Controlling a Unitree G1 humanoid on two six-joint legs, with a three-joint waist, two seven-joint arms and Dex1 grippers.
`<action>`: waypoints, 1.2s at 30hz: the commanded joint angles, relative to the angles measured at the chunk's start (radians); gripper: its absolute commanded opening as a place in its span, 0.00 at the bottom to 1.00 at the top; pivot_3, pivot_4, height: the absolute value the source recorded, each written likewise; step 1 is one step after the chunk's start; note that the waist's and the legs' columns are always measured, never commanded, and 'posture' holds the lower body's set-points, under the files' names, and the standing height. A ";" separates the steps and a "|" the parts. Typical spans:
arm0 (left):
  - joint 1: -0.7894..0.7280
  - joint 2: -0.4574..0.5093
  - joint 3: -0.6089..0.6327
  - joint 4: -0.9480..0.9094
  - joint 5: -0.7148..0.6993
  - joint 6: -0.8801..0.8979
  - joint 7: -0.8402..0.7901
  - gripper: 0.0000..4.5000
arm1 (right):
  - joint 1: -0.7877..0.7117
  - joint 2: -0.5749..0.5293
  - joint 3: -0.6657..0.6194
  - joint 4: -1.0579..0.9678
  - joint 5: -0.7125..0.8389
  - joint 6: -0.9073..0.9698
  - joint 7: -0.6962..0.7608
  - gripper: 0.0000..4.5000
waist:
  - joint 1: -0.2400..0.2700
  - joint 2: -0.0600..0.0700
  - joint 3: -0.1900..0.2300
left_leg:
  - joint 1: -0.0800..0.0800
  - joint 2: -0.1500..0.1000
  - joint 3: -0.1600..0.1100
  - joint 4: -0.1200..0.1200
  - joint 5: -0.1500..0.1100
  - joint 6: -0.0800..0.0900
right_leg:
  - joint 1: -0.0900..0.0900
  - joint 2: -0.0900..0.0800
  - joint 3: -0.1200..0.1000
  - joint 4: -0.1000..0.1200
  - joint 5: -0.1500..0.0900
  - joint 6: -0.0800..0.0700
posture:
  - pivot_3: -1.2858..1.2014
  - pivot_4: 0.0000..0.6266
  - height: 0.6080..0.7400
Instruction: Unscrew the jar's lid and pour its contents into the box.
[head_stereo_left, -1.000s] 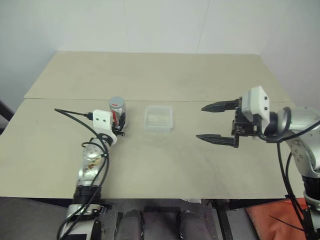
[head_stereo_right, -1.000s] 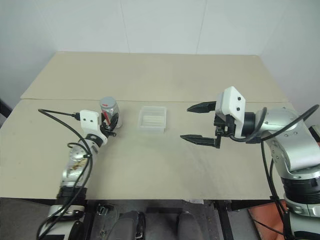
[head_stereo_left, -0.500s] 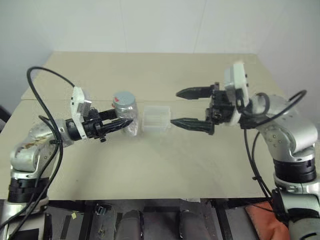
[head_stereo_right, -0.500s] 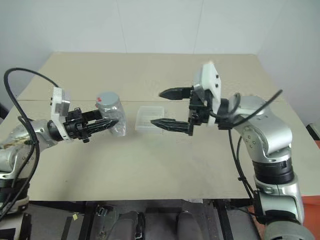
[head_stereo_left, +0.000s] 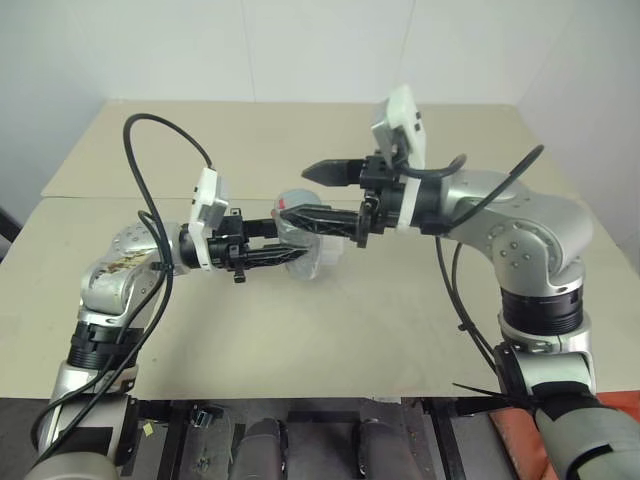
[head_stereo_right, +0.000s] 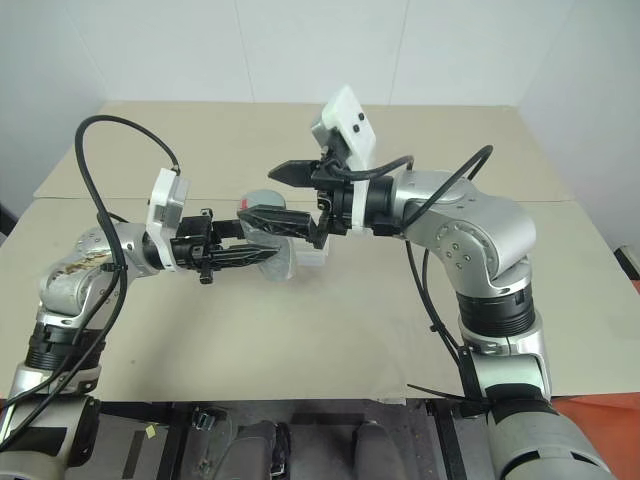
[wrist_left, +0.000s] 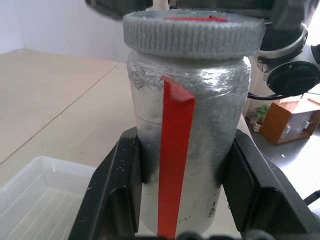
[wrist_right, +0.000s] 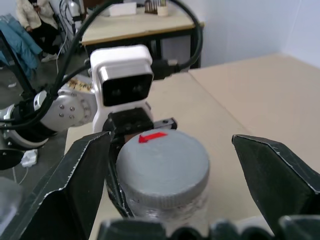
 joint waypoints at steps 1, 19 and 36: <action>-0.031 -0.007 0.005 0.010 0.013 -0.036 -0.025 0.42 | -0.033 0.004 -0.002 -0.026 0.007 0.010 -0.007 1.00 | 0.000 0.000 0.000 | -0.002 0.000 0.000 0.000 0.000 0.000 | -0.003 0.000 0.000 0.001 0.000 0.000 | 0.52 0.24 1.00; -0.043 -0.026 0.007 0.006 0.013 -0.042 -0.080 0.42 | -0.001 -0.004 0.018 -0.005 0.011 -0.043 0.091 0.61 | -0.001 0.000 0.000 | -0.004 0.000 0.000 0.001 0.000 0.000 | -0.005 0.000 0.000 0.001 0.000 0.000 | 0.52 0.24 1.00; -0.107 -0.027 -0.049 -0.007 -0.037 0.012 -0.320 0.42 | -0.059 0.003 0.169 0.286 -0.093 -0.444 0.844 0.69 | -0.003 0.000 0.000 | -0.004 0.000 -0.001 0.001 0.000 0.000 | -0.005 0.001 0.000 0.001 0.000 0.000 | 0.52 0.24 1.00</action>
